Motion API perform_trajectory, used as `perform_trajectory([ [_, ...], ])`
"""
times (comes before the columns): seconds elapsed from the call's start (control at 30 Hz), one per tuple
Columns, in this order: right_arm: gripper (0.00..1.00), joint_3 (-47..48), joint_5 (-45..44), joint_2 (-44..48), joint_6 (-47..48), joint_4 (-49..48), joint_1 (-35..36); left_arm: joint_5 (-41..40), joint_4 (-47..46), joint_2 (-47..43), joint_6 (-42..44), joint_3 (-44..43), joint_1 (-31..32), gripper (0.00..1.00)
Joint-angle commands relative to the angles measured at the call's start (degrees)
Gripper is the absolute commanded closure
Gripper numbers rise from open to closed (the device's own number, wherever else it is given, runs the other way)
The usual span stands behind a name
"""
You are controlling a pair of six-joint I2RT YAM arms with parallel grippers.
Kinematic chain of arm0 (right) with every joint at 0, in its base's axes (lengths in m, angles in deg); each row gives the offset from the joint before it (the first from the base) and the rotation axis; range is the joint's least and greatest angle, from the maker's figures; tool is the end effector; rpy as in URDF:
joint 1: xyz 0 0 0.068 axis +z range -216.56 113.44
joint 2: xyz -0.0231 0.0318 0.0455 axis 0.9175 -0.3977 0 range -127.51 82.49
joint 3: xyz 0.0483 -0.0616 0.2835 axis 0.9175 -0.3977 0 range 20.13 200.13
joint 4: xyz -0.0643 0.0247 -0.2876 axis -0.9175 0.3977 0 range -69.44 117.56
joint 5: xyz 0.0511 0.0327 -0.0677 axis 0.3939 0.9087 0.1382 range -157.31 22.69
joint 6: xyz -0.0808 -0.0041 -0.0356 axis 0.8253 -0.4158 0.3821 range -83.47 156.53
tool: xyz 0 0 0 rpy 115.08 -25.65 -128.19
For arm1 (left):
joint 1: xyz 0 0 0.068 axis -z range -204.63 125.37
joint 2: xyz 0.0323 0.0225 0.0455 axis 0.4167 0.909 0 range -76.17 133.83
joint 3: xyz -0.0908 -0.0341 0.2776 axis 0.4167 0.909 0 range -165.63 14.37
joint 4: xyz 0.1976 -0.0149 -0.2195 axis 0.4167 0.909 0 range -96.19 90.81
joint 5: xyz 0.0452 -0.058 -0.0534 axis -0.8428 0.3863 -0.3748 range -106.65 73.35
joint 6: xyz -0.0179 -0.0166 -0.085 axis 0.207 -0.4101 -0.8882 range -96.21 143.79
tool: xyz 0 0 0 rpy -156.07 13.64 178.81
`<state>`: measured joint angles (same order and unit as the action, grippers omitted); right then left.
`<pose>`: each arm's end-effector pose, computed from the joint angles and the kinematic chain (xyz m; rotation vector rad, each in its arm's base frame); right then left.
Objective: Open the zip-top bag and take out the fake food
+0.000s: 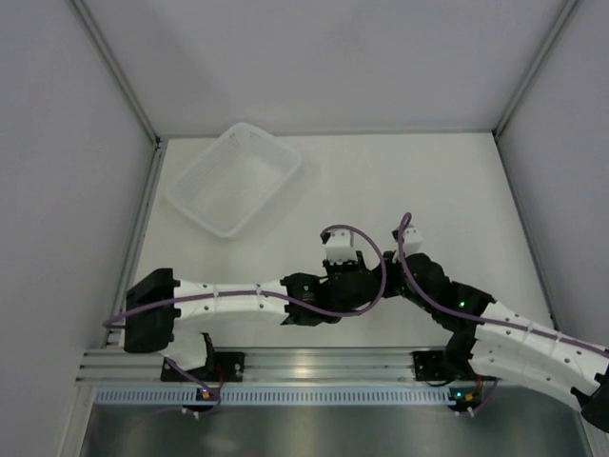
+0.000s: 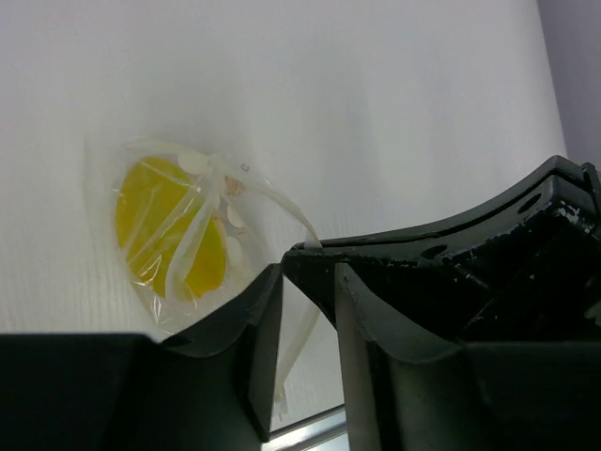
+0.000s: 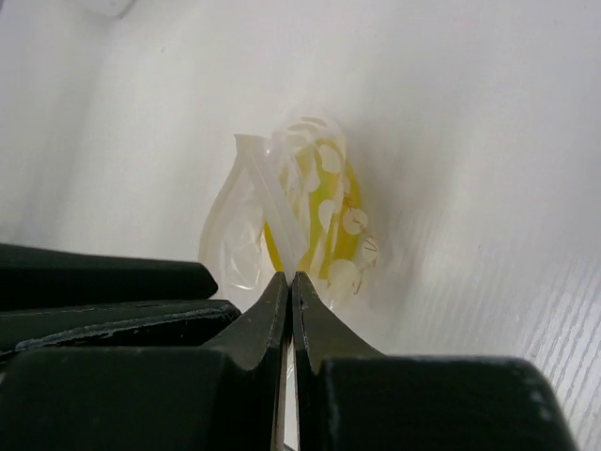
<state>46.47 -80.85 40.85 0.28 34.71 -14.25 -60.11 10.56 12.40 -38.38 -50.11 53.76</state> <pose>0.1518 0.1664 0.2133 -0.1521 2.1400 0.6904 0.1321 -0.3743 0.2536 -0.0826 2.1241 -0.6191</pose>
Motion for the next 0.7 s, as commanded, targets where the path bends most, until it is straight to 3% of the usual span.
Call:
perform_trajectory([
  [0.0,1.00,3.53,-2.19,-0.28,-1.89,-3.68,-0.63,-2.94,-0.14,-1.48,-1.90,0.68,0.80,0.69],
  [0.2,1.00,4.41,-0.70,0.25,-4.96,-4.13,-0.63,-5.40,-0.32,0.63,-5.06,0.94,0.62,0.83],
  [0.3,1.00,6.34,-0.52,-0.01,-4.36,-1.50,-0.72,-6.99,-2.32,1.25,-5.77,1.64,0.27,0.86],
  [0.47,1.00,8.28,-4.91,0.51,-3.48,6.14,-0.72,-3.12,-7.52,2.65,-4.80,3.75,-2.89,0.92],
  [0.67,1.00,8.19,-1.84,-0.97,-1.63,5.62,-0.72,4.60,-20.60,5.90,-2.16,5.43,-4.73,0.95],
])
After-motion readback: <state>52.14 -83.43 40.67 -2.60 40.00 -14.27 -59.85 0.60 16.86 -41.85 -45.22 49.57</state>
